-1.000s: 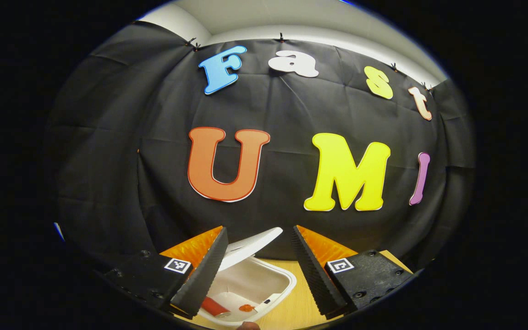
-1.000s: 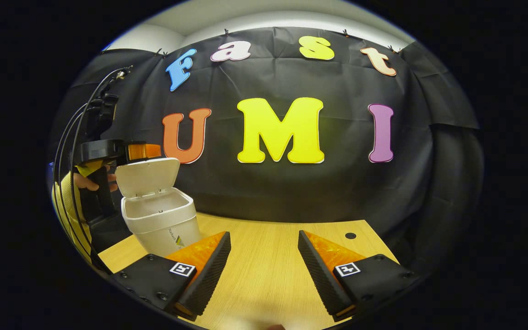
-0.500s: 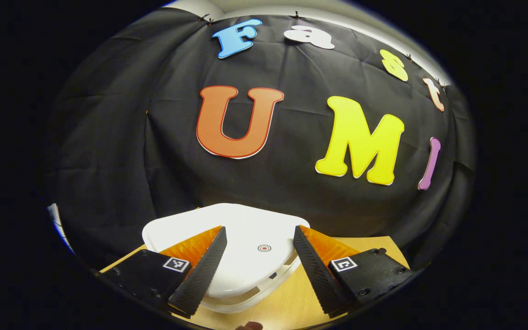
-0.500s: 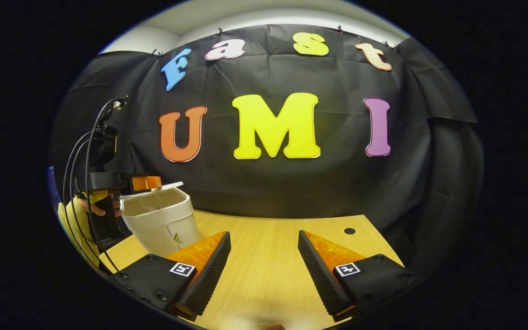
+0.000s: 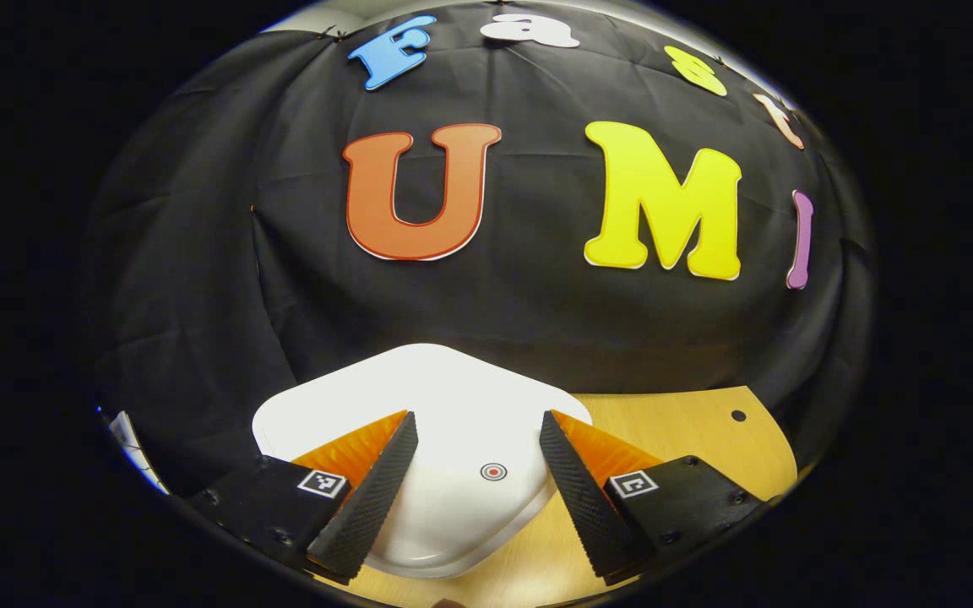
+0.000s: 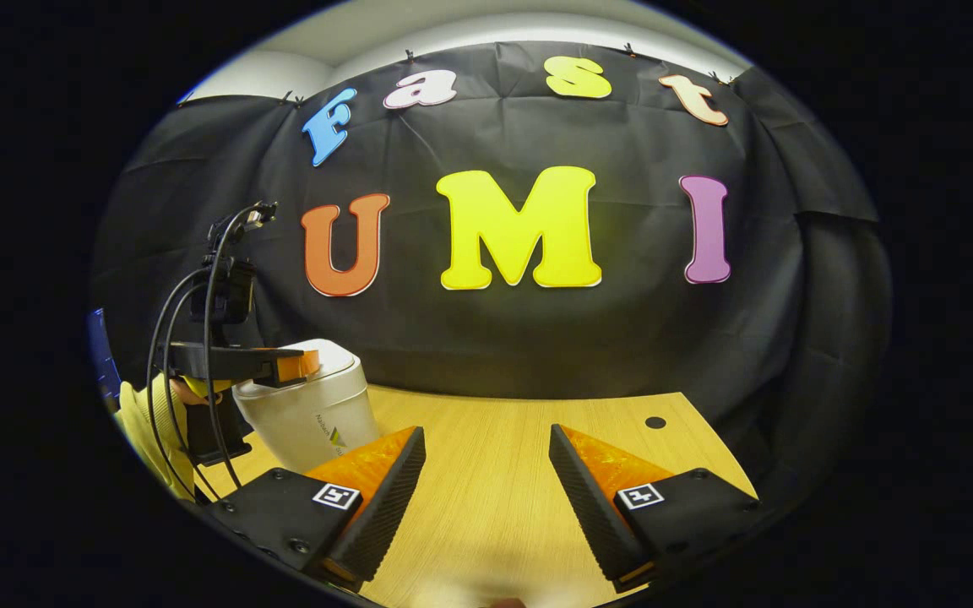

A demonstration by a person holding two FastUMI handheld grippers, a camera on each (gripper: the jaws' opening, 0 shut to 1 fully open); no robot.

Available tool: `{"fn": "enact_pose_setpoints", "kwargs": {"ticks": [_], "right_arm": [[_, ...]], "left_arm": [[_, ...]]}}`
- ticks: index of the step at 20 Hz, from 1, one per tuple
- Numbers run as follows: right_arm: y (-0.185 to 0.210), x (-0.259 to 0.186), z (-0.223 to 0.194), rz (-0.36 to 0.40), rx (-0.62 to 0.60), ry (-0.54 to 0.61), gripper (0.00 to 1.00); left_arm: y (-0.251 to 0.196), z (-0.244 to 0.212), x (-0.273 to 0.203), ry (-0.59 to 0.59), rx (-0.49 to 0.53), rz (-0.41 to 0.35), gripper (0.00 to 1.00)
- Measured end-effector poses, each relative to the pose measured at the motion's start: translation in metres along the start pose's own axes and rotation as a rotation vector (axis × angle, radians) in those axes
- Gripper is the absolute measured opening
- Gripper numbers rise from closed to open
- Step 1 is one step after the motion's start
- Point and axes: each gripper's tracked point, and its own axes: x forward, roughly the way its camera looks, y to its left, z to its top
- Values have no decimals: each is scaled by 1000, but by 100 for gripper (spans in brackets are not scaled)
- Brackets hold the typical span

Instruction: Press the lid of the desktop garbage bin to open it, pick up the crumpled paper on the desktop and throw it into the bin, then pick up the pop can on the desktop and drop it into the bin, and finally close the garbage bin lid.

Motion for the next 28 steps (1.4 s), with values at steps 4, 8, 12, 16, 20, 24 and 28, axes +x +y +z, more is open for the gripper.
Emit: {"fn": "enact_pose_setpoints", "kwargs": {"ticks": [4, 8, 12, 16, 20, 24, 28], "right_arm": [[6, -1, 2, 30, -2, -4, 94], [14, -1, 6, 63, -10, -11, 94], [18, -1, 7, 93, -24, -14, 93], [17, -1, 7, 111, -35, -13, 93], [11, 2, 10, 108, -35, -21, 94], [6, 4, 10, 97, -47, -30, 93], [-4, 6, 15, 79, -78, -60, 94]], "left_arm": [[0, -1, -1, 3, -4, 1, 96], [1, -2, -1, -10, 16, 8, 97], [3, -10, -1, -13, 38, 8, 97], [2, -9, 1, -33, 51, 30, 98], [2, -2, -2, -63, 33, 52, 96], [-9, 7, -18, -111, 19, 34, 96], [-17, 23, -45, -209, -23, 26, 95]]}}
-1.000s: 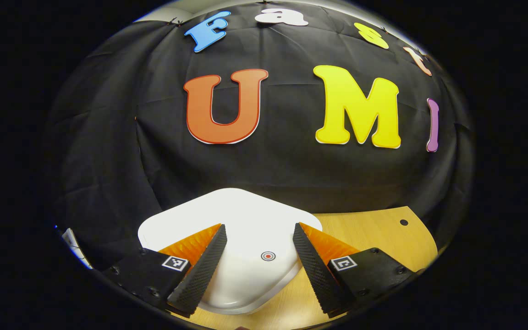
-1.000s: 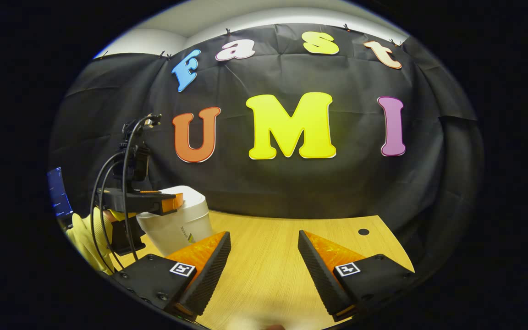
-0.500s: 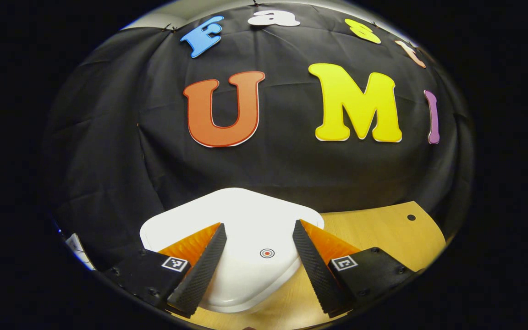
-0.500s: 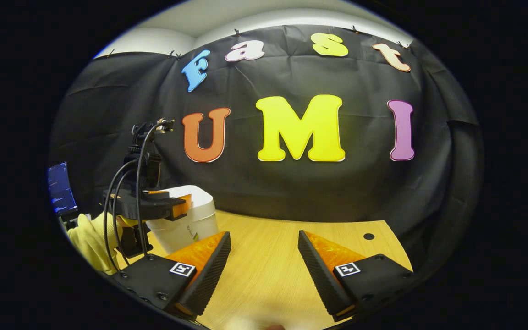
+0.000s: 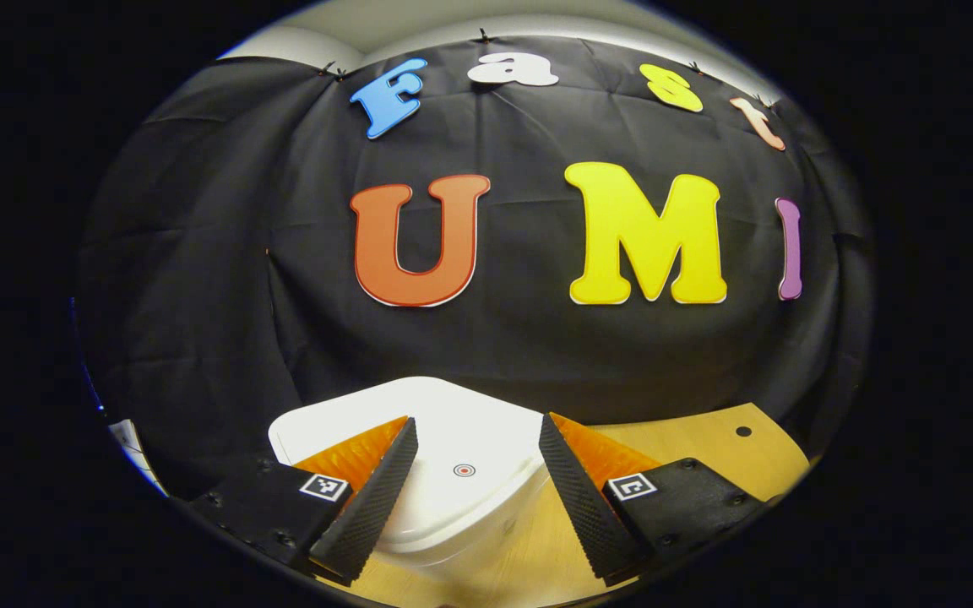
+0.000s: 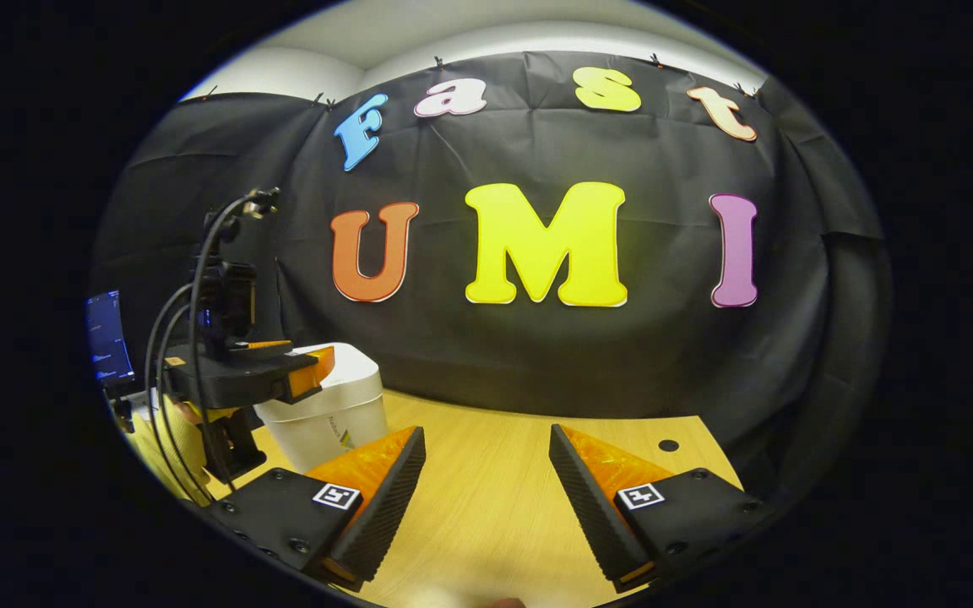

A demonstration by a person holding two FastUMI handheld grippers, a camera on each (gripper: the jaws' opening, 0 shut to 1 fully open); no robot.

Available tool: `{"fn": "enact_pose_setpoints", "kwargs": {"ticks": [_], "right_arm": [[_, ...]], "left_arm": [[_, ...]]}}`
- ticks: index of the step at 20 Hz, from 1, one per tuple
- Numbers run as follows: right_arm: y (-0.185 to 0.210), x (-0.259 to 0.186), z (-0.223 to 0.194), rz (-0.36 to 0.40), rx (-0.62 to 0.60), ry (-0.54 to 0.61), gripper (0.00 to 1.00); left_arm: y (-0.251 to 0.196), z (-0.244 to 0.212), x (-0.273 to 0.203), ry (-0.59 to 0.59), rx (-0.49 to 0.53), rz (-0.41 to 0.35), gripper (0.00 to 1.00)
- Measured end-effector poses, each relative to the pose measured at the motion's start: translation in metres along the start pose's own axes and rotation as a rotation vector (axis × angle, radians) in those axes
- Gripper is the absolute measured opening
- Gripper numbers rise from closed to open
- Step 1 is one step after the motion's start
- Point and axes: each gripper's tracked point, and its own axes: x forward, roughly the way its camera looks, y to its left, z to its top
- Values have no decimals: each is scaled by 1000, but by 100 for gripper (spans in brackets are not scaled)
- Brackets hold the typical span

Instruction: Press the lid of the desktop garbage bin to open it, pick up the crumpled paper on the desktop and throw it into the bin, then pick up the pop can on the desktop and drop it into the bin, and finally close the garbage bin lid.

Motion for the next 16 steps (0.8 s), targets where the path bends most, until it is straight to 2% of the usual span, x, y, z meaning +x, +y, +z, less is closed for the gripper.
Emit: {"fn": "enact_pose_setpoints", "kwargs": {"ticks": [4, 9, 16], "right_arm": [[-10, 0, 6, -15, -44, -31, 93], [-16, -4, 7, -13, -64, -58, 93], [-24, -20, 2, 6, -101, -77, 94]], "left_arm": [[-17, 16, -25, -70, -48, -10, 95], [-42, 39, -56, -139, -50, -46, 95], [-63, 46, -99, -186, -21, -35, 95]]}}
